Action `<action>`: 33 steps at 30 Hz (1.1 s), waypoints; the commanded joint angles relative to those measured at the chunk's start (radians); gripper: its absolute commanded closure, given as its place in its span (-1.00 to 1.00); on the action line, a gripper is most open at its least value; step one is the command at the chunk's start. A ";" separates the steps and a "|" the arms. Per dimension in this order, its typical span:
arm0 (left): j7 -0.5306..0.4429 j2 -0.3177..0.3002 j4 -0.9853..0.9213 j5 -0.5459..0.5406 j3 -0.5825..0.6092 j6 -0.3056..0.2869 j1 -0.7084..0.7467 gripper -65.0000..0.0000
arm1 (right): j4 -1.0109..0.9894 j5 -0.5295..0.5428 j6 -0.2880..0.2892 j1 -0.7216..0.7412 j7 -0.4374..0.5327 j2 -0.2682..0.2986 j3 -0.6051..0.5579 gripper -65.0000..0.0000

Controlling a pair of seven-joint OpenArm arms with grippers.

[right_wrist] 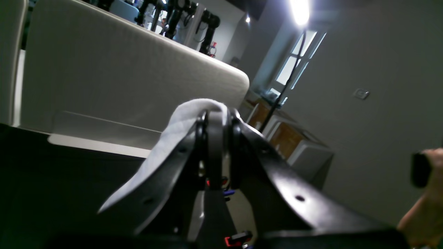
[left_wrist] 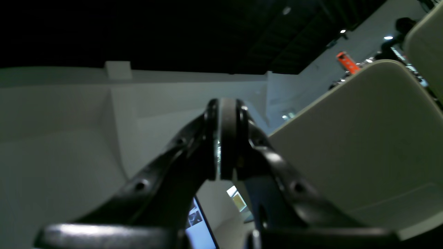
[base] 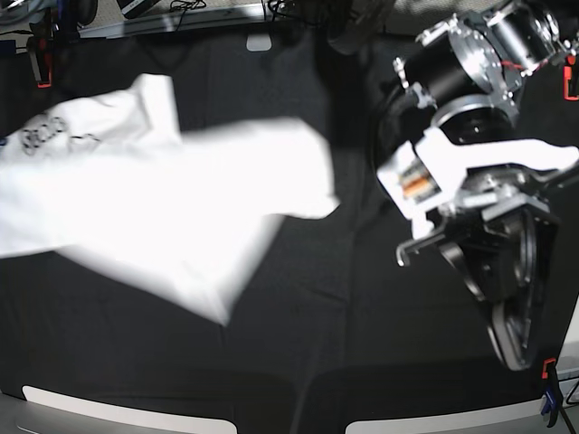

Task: Layout the t-shirt on the table in an organized manner, then fold the t-shirt properly
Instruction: 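Lift the t-shirt with both grippers and shake it out, then lay the t-shirt down and move the left gripper to its corner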

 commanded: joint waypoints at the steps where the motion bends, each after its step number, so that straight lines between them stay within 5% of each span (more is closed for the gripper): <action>1: -0.013 -0.005 0.016 0.020 -0.005 0.041 -0.011 1.00 | 0.006 0.008 -0.008 0.010 0.020 0.024 0.007 1.00; 5: 0.005 -0.005 0.016 -0.134 -0.005 0.041 -0.010 1.00 | 0.006 0.012 -0.008 0.010 -0.026 -0.018 0.007 1.00; 10: 0.087 0.000 0.016 -0.590 -0.005 -0.002 0.018 1.00 | 0.006 0.026 0.005 0.009 -0.079 -0.111 0.007 1.00; 19: -0.126 0.000 0.016 -1.313 0.020 -0.407 0.225 1.00 | -0.037 0.026 0.029 0.010 -0.120 -0.161 0.007 1.00; 22: -0.201 0.001 0.016 -1.419 0.051 -0.552 0.293 1.00 | -0.037 0.026 0.029 0.010 -0.120 -0.161 0.007 1.00; 28: -0.185 0.138 -0.048 -1.472 0.053 -0.562 0.314 0.97 | -0.037 0.026 0.029 0.010 -0.121 -0.161 0.007 1.00; 33: -0.165 0.314 -0.294 -1.611 0.053 -0.624 0.309 0.48 | -0.037 0.026 0.029 0.010 -0.122 -0.161 0.007 1.00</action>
